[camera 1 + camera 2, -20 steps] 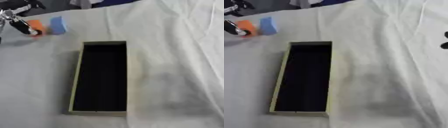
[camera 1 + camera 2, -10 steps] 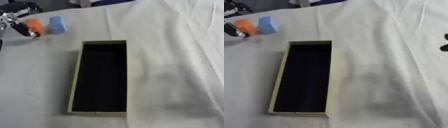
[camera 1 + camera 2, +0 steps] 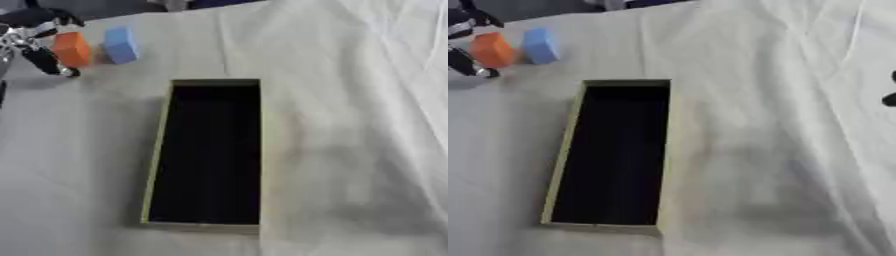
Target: Pick up objects on the table and place them in the box.
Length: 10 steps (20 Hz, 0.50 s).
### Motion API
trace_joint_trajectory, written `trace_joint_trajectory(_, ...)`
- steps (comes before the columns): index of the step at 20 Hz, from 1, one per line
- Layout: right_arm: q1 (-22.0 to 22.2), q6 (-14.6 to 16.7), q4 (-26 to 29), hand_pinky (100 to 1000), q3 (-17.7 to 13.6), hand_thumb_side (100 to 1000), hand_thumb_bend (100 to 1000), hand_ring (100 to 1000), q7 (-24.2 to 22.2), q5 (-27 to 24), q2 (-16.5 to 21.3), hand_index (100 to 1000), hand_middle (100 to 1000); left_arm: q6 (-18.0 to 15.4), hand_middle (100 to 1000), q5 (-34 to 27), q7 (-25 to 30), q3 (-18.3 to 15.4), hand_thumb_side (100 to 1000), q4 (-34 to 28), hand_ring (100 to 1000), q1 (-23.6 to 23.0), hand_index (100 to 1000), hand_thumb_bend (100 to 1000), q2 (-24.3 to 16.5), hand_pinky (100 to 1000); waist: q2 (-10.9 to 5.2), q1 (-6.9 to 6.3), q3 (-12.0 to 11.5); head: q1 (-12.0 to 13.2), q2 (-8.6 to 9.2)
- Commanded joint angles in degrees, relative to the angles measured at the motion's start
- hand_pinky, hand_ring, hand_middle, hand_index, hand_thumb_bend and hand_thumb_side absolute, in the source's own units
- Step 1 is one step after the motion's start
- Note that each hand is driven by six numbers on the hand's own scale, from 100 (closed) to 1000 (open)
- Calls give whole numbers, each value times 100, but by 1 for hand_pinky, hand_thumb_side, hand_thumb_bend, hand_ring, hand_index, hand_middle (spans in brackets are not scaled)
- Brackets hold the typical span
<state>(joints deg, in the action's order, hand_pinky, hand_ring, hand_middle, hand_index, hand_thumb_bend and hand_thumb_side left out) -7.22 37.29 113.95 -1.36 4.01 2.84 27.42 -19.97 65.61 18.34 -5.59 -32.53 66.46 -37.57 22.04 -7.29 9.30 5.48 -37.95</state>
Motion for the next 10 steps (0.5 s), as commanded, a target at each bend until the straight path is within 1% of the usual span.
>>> trace_joint_trajectory(1, -18, 22, 64, 870, 5, 655, 100, 918, -3, 70, 40, 860, 584, 159, 908, -146, -116, -99, 100, -30, 908, 75, 942, 497, -324, 829, -84, 50, 4, -2, 103)
trace_joint_trajectory(2, -20, 26, 64, 870, 10, 654, 100, 918, -5, 83, 35, 860, 584, 176, 904, -203, -151, -109, 100, -21, 905, 75, 942, 455, -331, 823, -70, 54, 11, -4, 122)
trace_joint_trajectory(7, -37, 46, 64, 870, 33, 653, 100, 919, -11, 146, 14, 860, 582, 200, 894, -480, -331, -145, 100, 28, 893, 63, 941, 401, -385, 789, 9, 65, 66, 1, 230)
trace_joint_trajectory(8, -40, 48, 64, 870, 36, 632, 100, 919, -10, 160, 9, 860, 581, 198, 894, -532, -363, -149, 100, 39, 889, 66, 942, 392, -393, 781, 28, 67, 74, 4, 252)
trace_joint_trajectory(9, -42, 50, 64, 870, 39, 652, 100, 919, -10, 175, 5, 860, 581, 193, 893, -579, -389, -150, 100, 45, 887, 70, 942, 374, -401, 778, 44, 68, 78, 8, 267)
trace_joint_trajectory(10, -45, 50, 64, 871, 43, 652, 100, 920, -11, 192, 0, 860, 581, 202, 893, -618, -414, -151, 100, 49, 884, 77, 942, 361, -413, 773, 65, 68, 84, 15, 284)
